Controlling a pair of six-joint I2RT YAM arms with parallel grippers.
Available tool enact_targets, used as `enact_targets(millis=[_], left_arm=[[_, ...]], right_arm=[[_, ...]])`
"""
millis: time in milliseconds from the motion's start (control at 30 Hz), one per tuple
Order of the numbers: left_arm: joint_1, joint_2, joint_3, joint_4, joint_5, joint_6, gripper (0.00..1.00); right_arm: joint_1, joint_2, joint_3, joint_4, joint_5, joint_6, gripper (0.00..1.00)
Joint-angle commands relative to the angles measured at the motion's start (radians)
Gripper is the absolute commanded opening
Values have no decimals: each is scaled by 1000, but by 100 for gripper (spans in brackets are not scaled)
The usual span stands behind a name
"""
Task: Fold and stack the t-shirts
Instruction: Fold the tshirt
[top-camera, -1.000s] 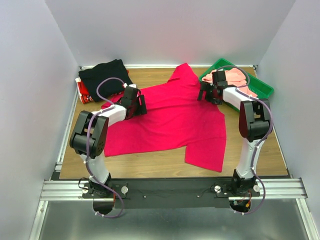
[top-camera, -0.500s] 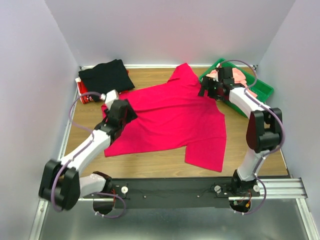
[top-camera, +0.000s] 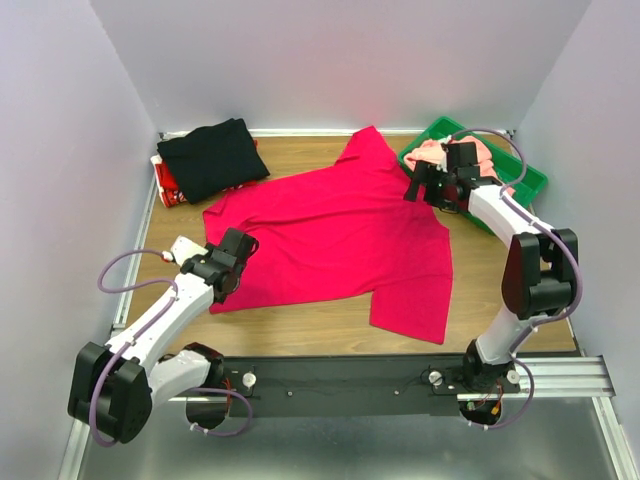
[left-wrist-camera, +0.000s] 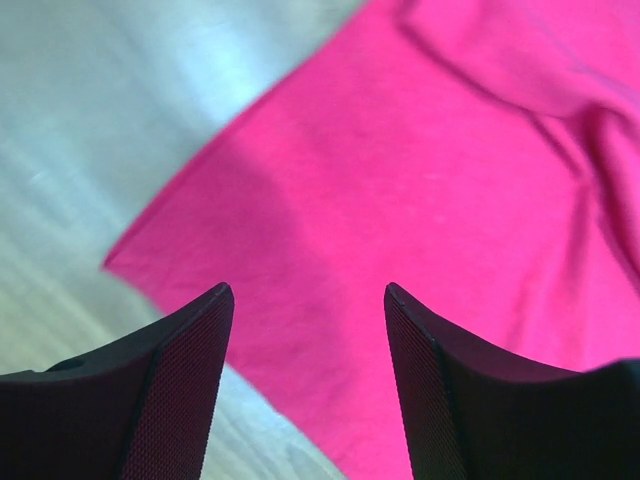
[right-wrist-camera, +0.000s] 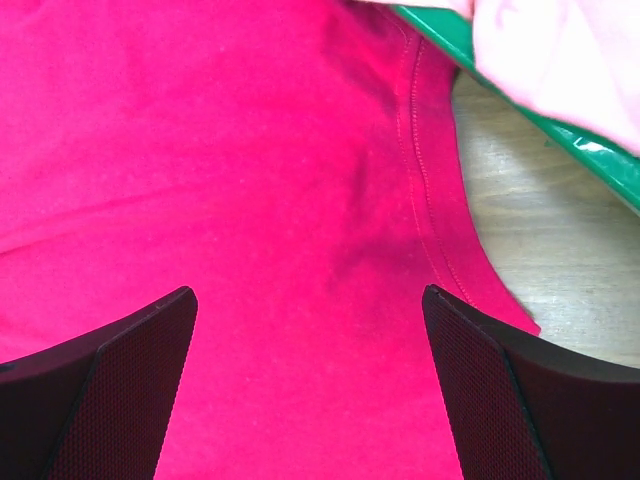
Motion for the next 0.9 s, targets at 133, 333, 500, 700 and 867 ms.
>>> enact_targets(millis=[133, 333, 500, 700, 867], left_arm=[[-6, -33, -7, -172, -58, -267, 67], [-7, -9, -1, -186, -69, -288, 64], [-7, 99, 28, -201, -93, -276, 64], [-7, 136, 39, -206, -82, -267, 62], [-7, 117, 34, -213, -76, -299, 58]], right_arm=[[-42, -49, -18, 4, -90, 7, 100], [-46, -95, -64, 27, -158, 15, 100], [-59, -95, -82, 31, -150, 15, 100], [-67, -98, -90, 37, -172, 32, 100], [-72, -101, -113, 40, -112, 26, 100]])
